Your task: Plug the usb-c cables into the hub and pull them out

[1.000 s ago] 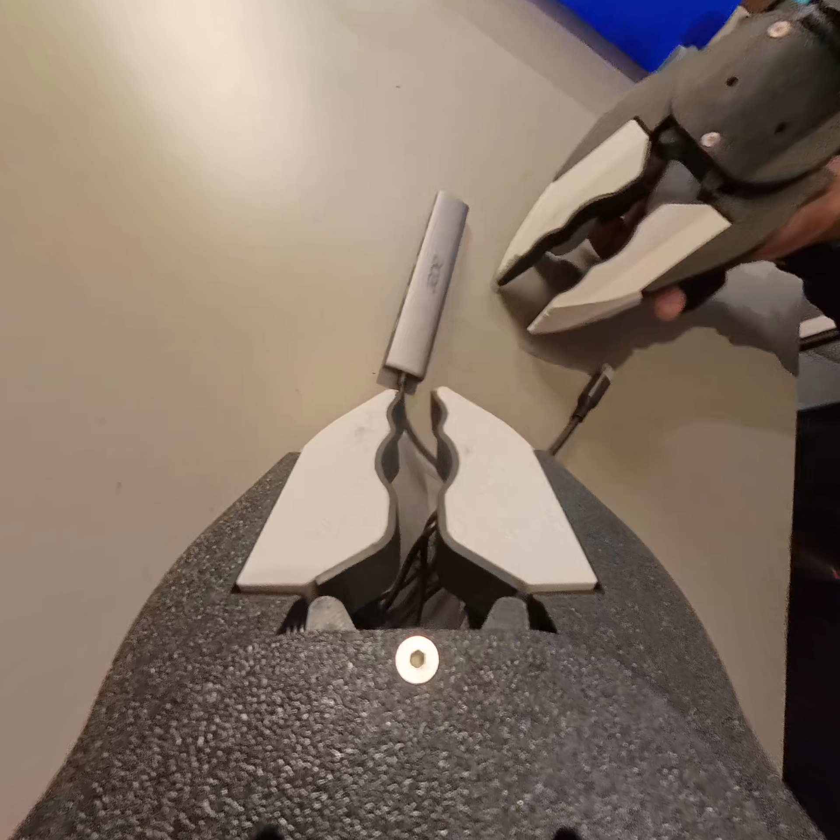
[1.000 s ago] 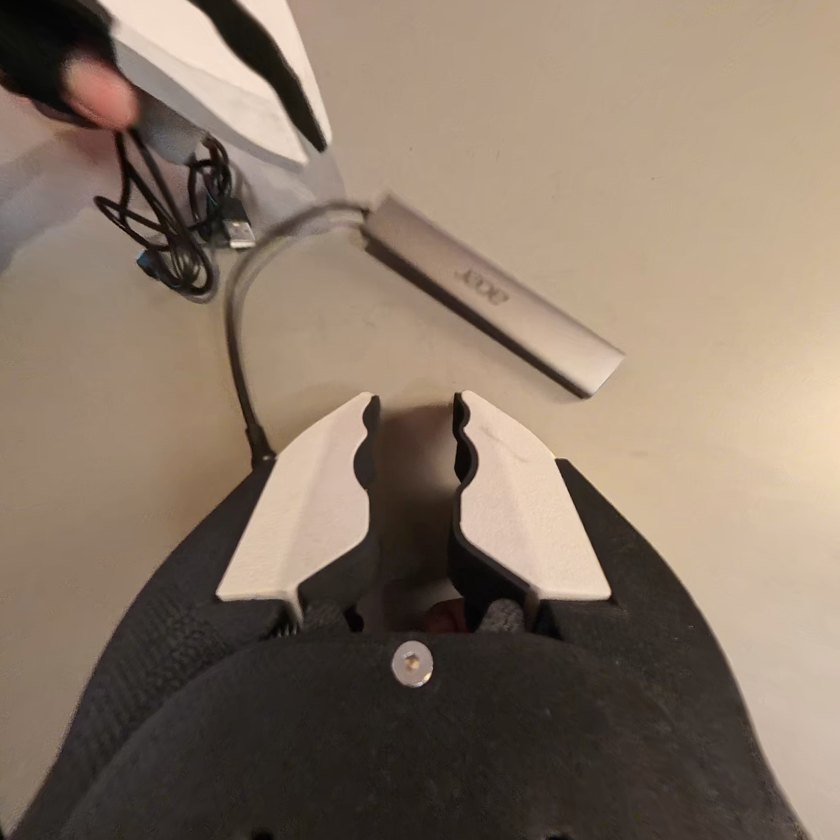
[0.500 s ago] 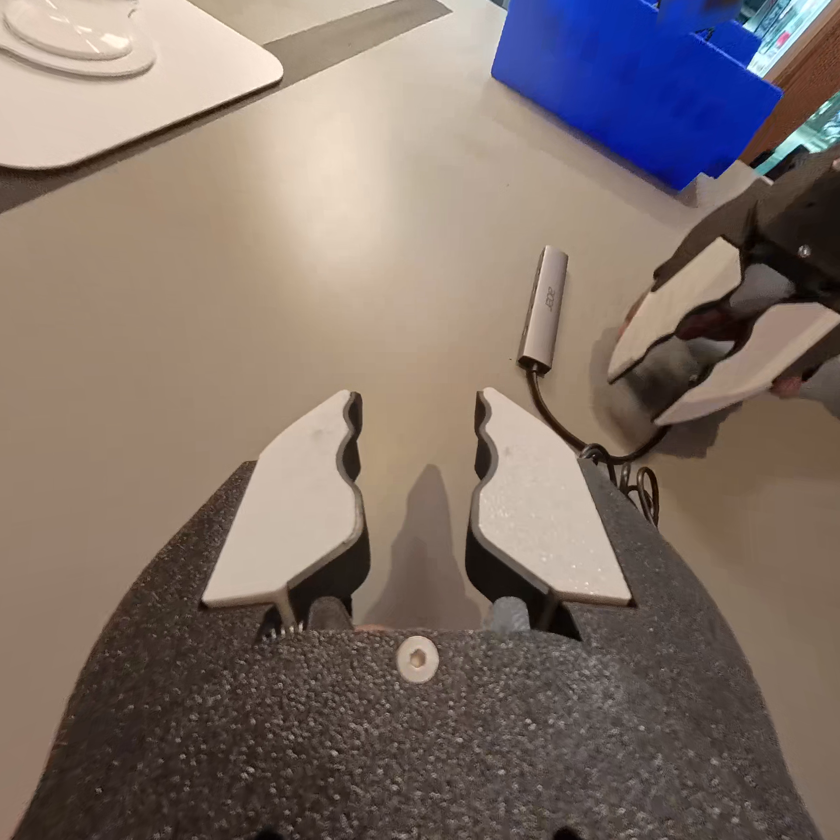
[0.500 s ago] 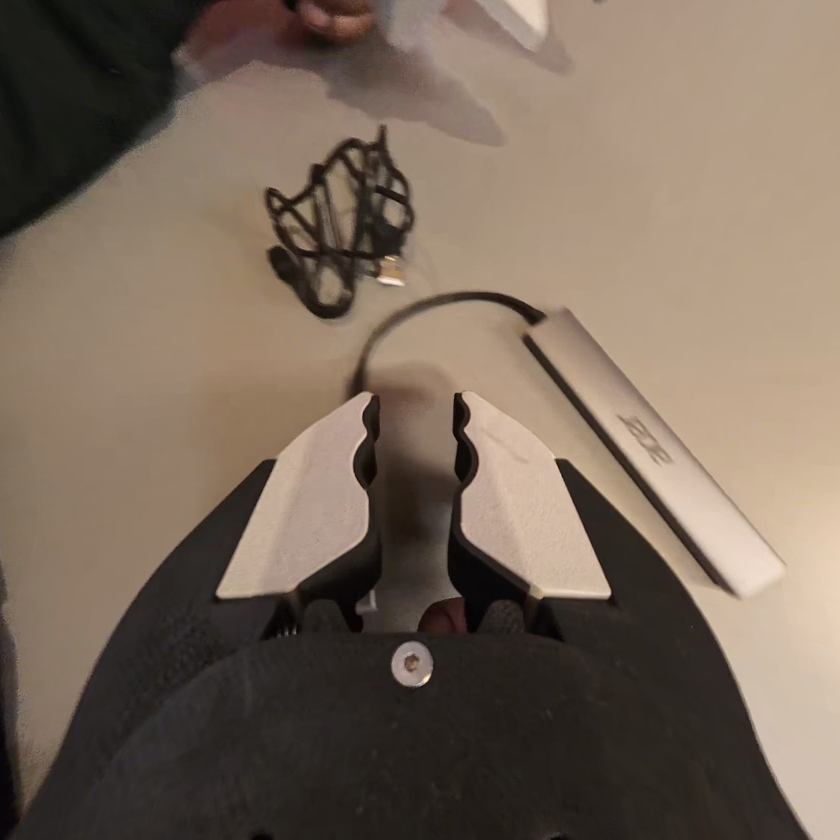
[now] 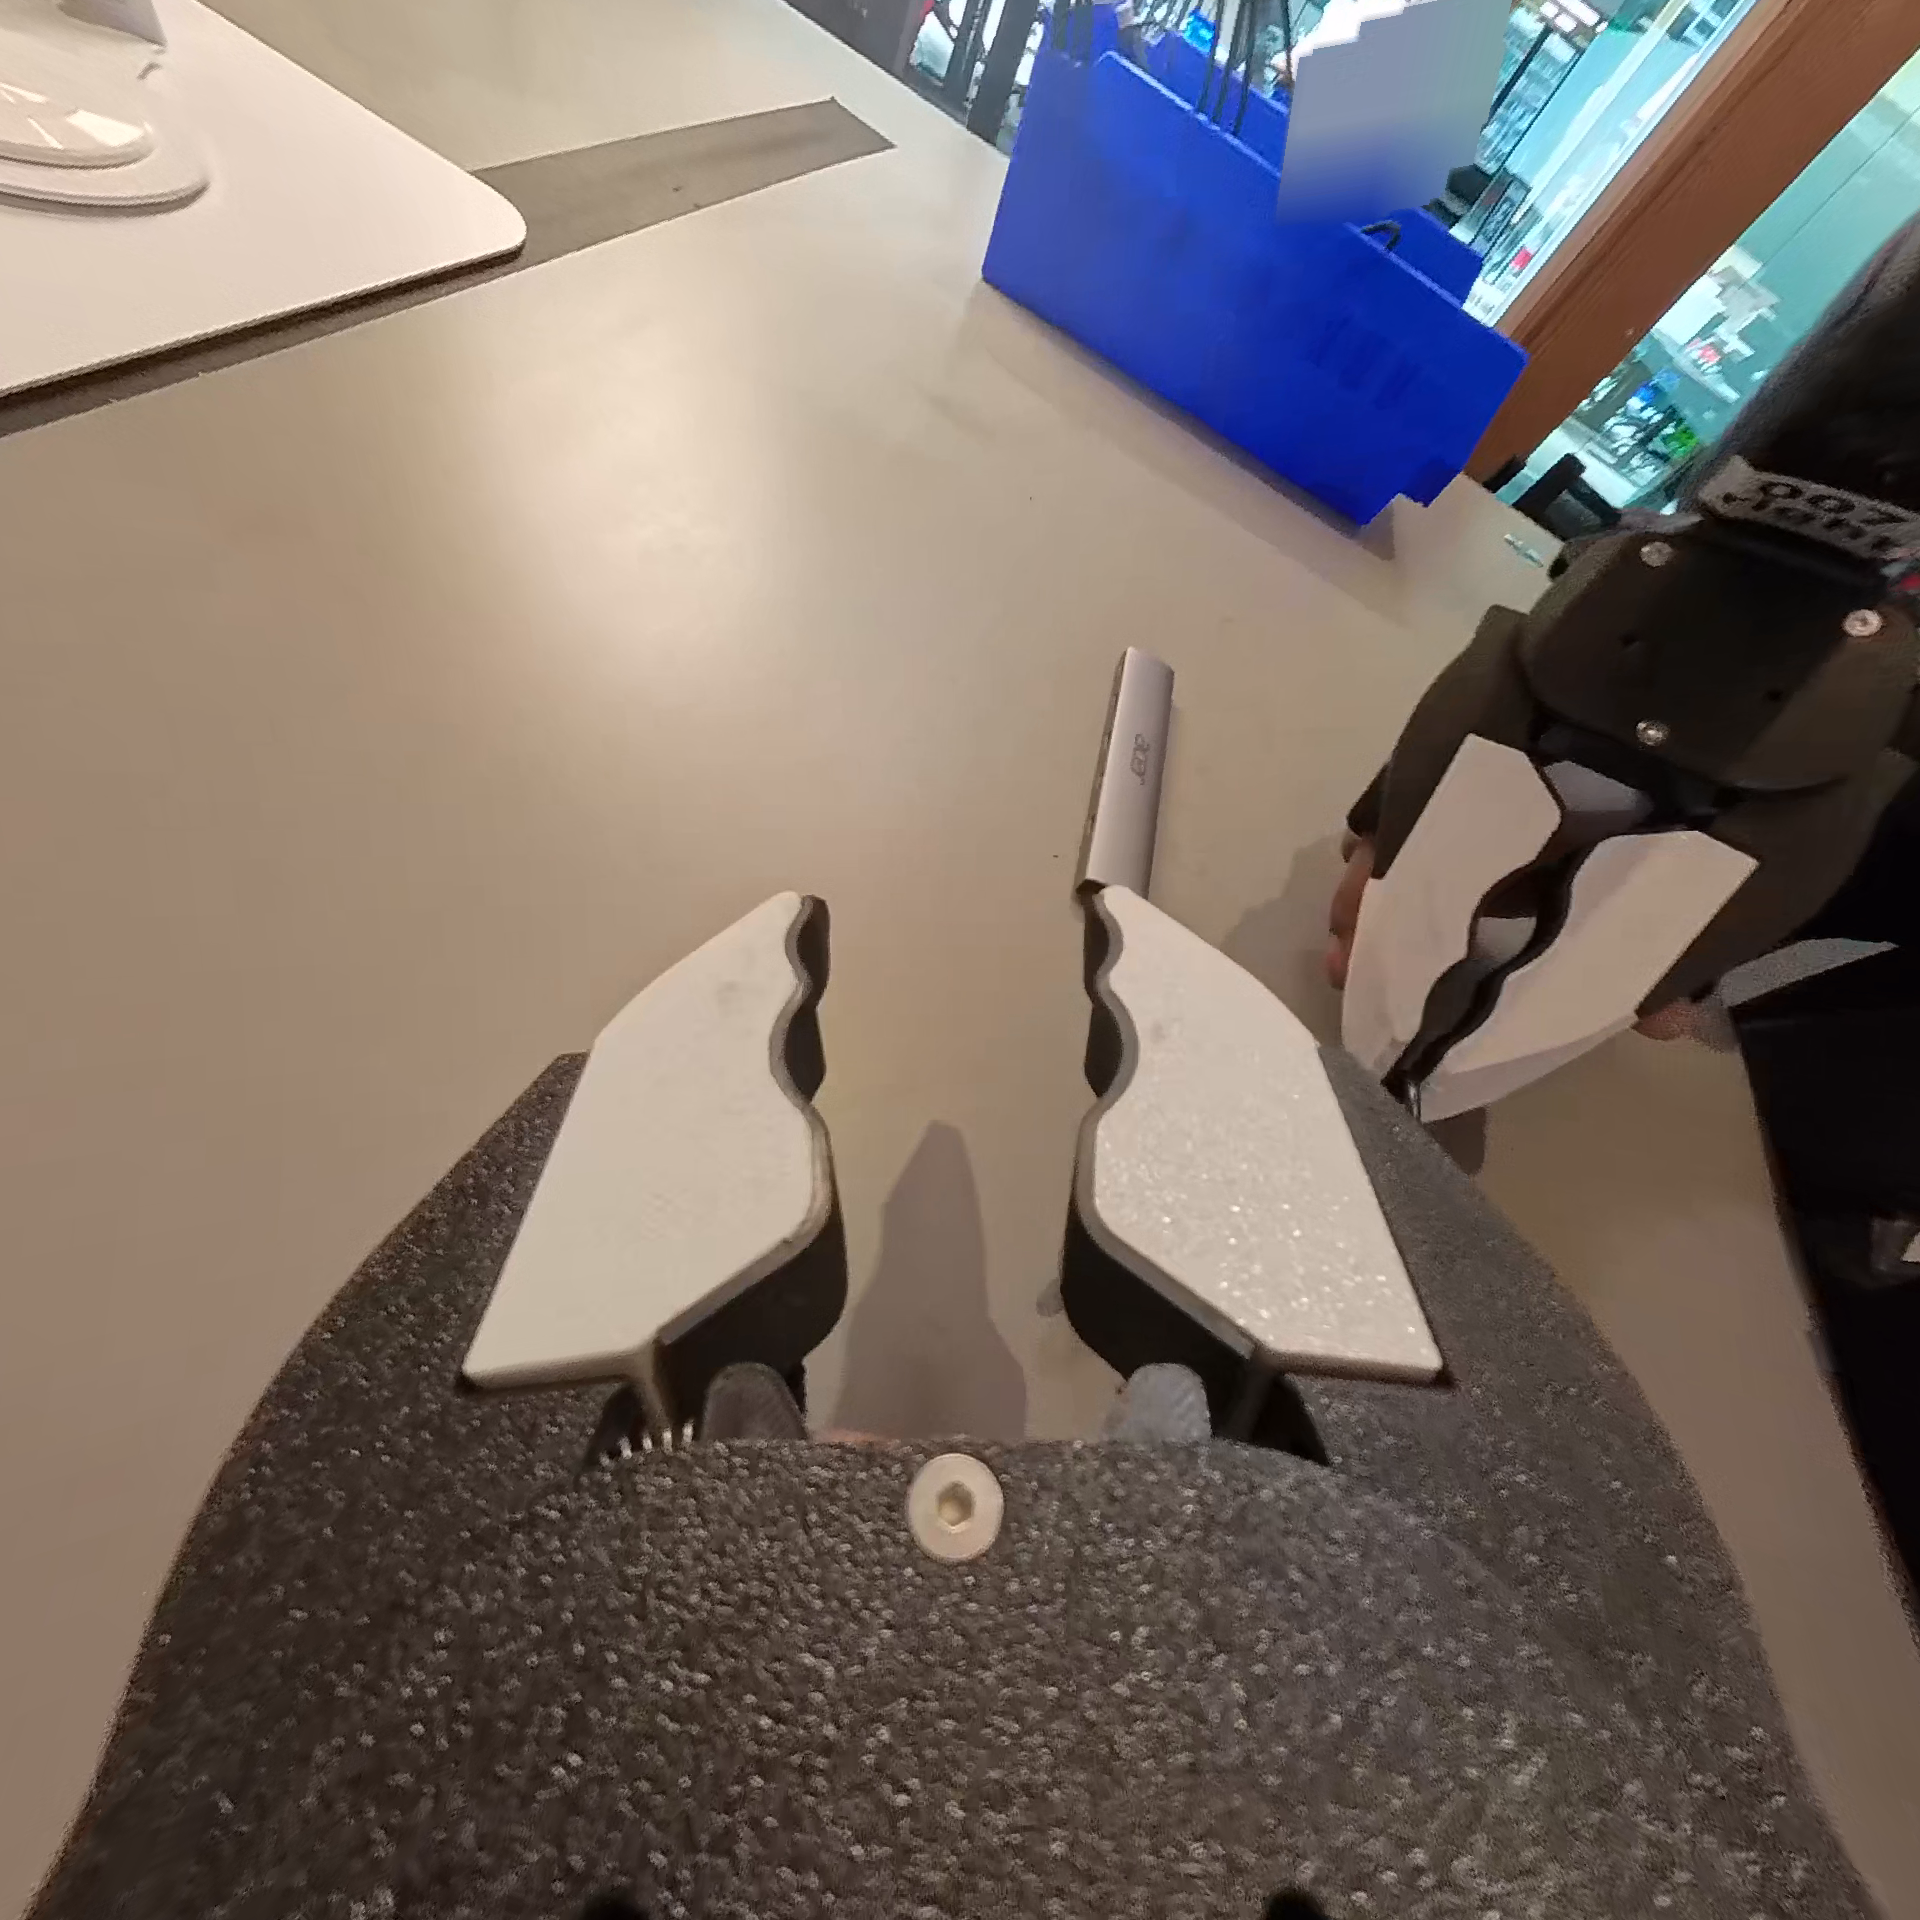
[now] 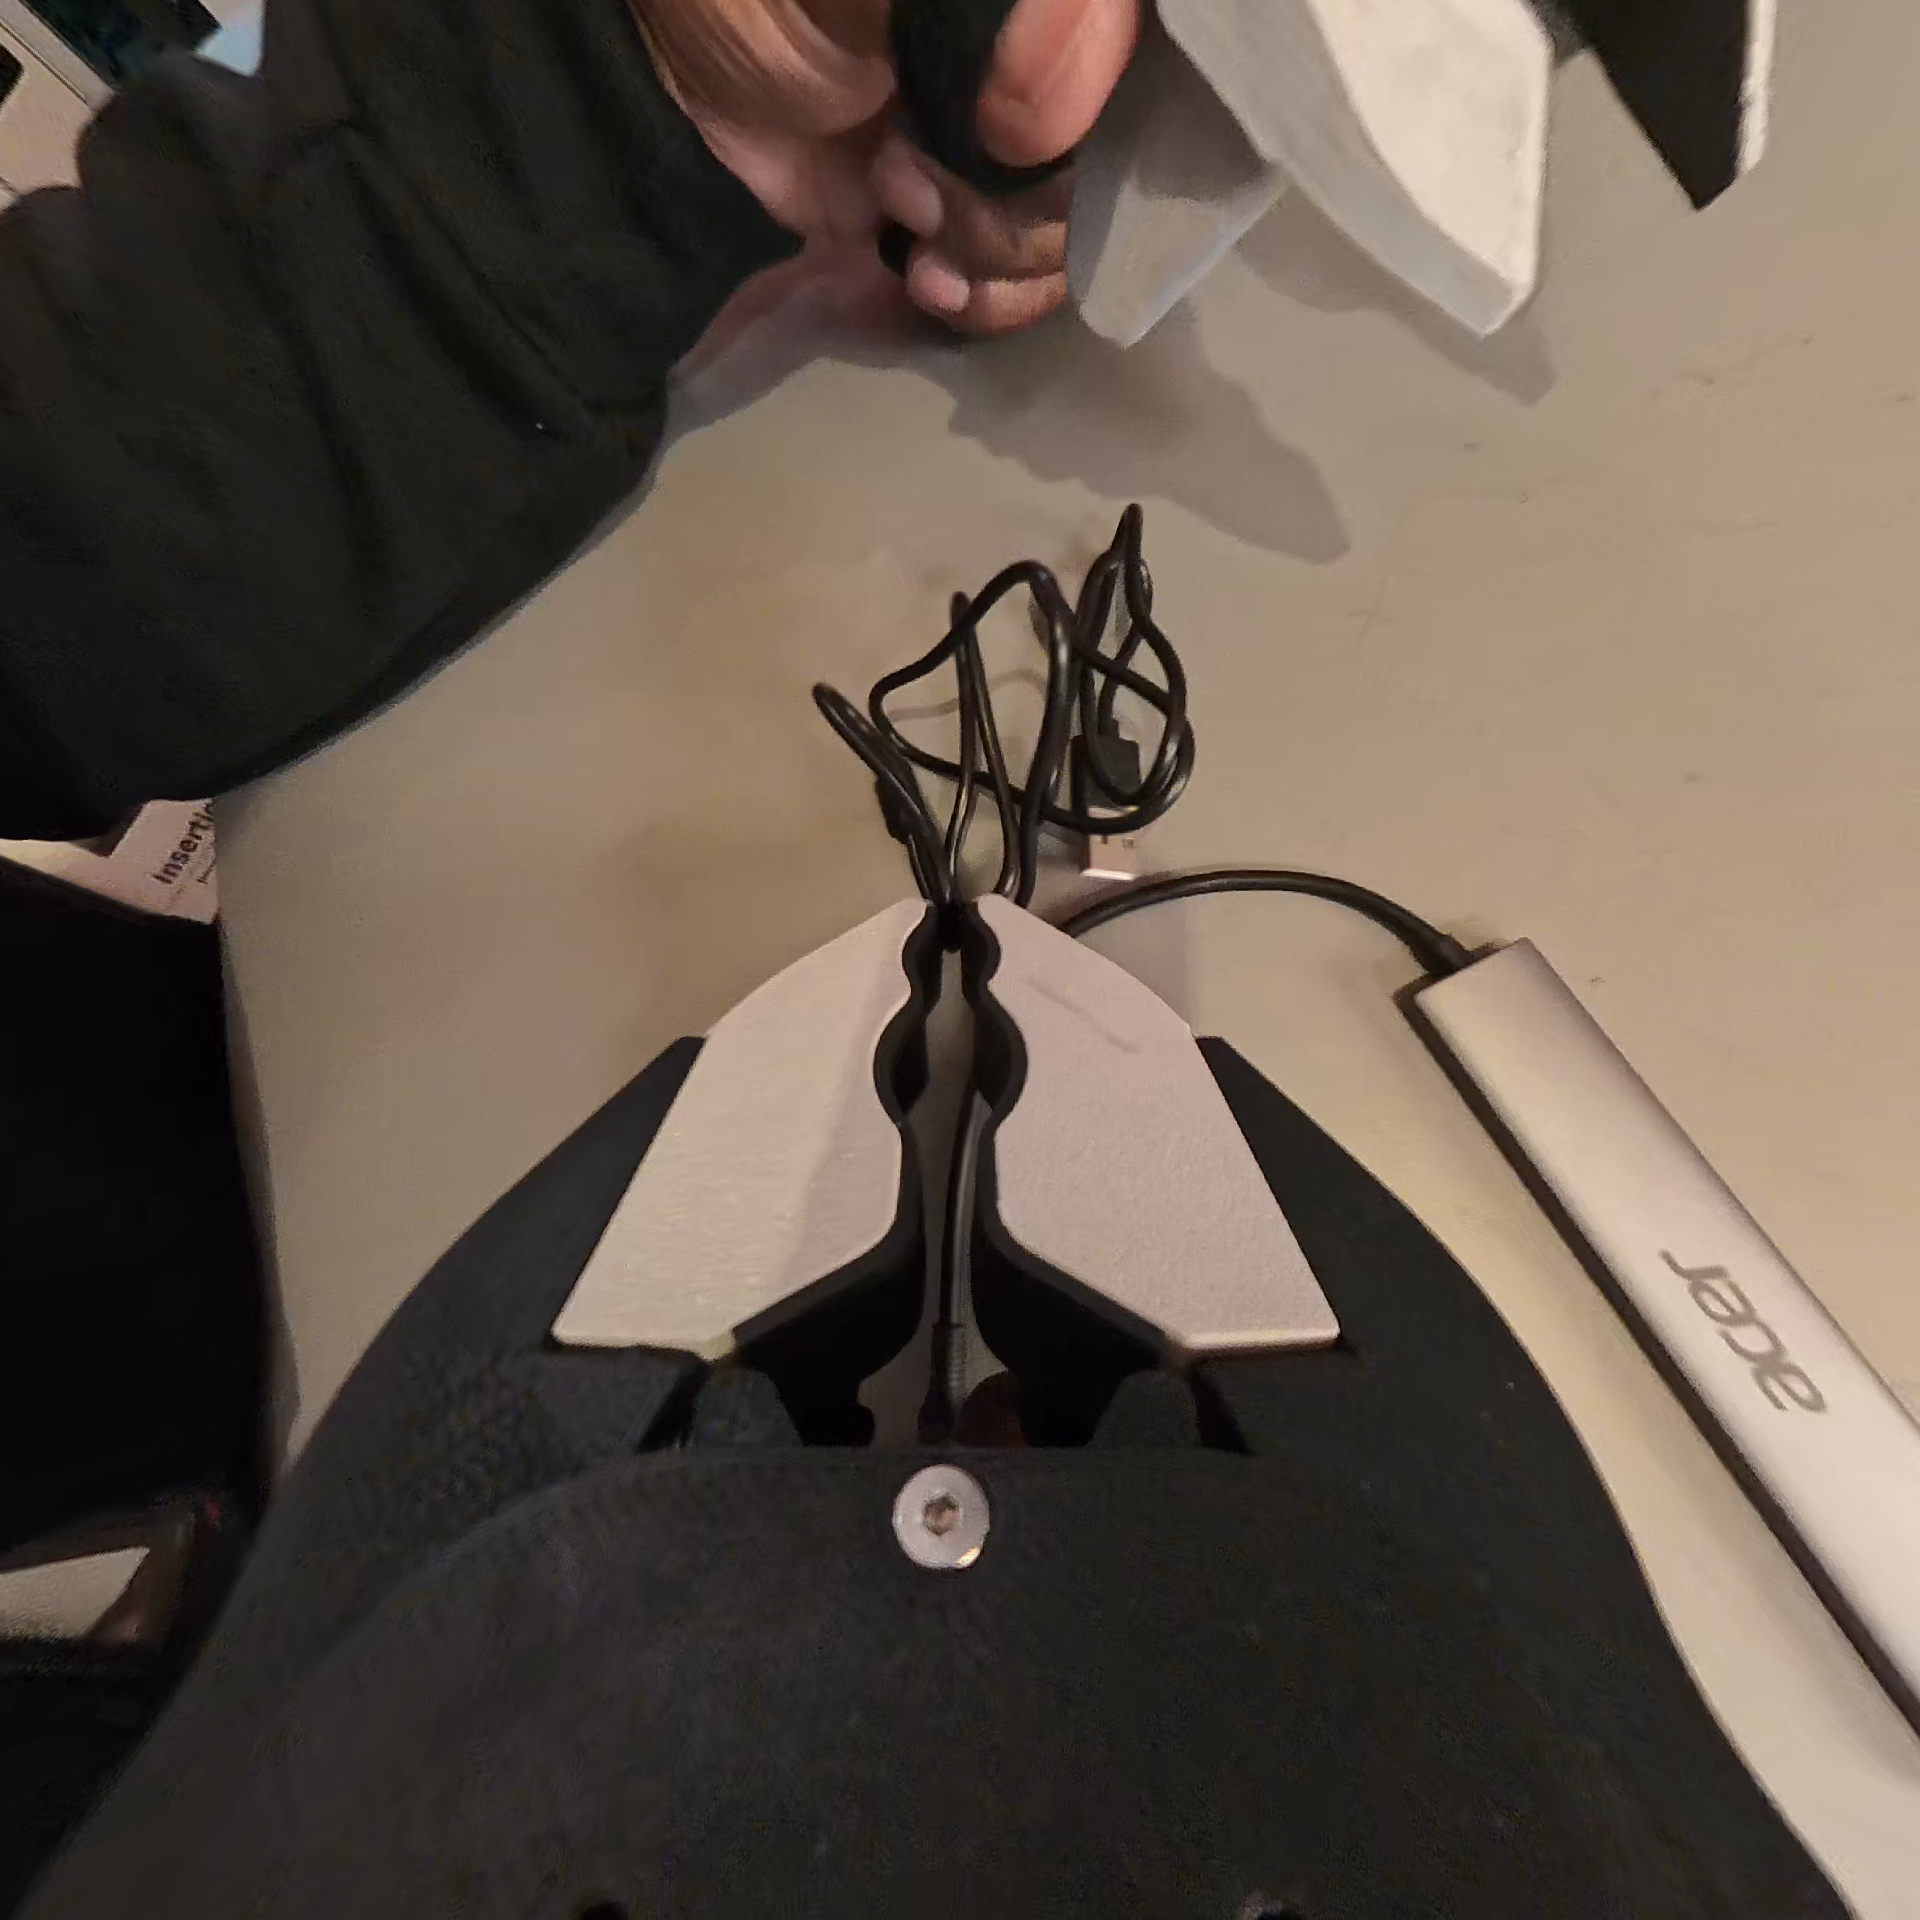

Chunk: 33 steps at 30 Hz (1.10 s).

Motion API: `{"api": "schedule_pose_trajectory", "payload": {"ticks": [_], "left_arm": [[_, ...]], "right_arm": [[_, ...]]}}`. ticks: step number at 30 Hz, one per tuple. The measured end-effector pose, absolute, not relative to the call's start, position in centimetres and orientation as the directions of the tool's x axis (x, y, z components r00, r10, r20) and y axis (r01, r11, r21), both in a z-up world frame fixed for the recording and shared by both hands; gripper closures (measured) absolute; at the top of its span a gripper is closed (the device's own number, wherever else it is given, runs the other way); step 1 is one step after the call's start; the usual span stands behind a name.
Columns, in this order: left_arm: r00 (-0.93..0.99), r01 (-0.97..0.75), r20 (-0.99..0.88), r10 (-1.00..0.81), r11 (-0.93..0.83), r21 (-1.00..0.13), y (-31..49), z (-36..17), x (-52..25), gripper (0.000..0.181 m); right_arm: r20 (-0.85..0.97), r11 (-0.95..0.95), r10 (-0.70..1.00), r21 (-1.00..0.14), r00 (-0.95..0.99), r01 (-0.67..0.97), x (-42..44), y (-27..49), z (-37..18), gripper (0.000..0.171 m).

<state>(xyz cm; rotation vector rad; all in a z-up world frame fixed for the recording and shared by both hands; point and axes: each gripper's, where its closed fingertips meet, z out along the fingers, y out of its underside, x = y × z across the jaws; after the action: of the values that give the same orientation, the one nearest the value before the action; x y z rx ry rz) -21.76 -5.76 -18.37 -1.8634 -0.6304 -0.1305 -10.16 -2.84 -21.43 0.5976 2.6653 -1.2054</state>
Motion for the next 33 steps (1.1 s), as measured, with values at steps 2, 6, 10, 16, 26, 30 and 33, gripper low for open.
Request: {"api": "schedule_pose_trajectory", "payload": {"ticks": [2,6,10,16,26,30,33], "left_arm": [[0.856,0.482,0.396,0.331,-0.236,-0.844,-5.6,-18.1,-21.5,0.134],[0.892,0.426,0.382,0.241,-0.168,-0.889,-5.2,-16.3,-20.4,0.134],[0.934,0.346,0.348,0.078,0.035,-0.937,-5.3,-11.4,-18.8,0.143],[0.926,0.365,0.364,-0.102,-0.007,-0.931,-4.1,-11.0,-15.7,0.145],[0.908,0.418,0.401,0.117,-0.26,-0.87,-3.0,-17.0,-18.1,0.178],[0.847,0.51,0.472,0.243,-0.129,-0.85,-4.1,-16.6,-21.5,0.179],[0.807,0.53,0.514,0.292,0.028,-0.848,-5.4,-15.5,-23.9,0.179]], "right_arm": [[-0.31,0.59,0.288,-0.688,-0.906,0.423,-10.4,-2.5,-21.0,0.168],[-0.326,0.575,0.278,-0.698,-0.904,0.428,-11.1,-1.9,-19.7,0.168],[-0.339,0.589,0.262,-0.686,-0.903,0.428,-12.1,-1.4,-18.6,0.169],[-0.361,0.608,0.204,-0.681,-0.91,0.407,-14.2,-1.9,-17.2,0.169],[-0.412,0.485,0.145,-0.763,-0.899,0.428,-18.6,-4.3,-15.9,0.169],[-0.372,0.362,0.23,-0.825,-0.899,0.434,-21.7,-4.6,-16.0,0.167],[-0.322,0.252,0.29,-0.883,-0.901,0.397,-23.4,-4.4,-15.8,0.164]]}}
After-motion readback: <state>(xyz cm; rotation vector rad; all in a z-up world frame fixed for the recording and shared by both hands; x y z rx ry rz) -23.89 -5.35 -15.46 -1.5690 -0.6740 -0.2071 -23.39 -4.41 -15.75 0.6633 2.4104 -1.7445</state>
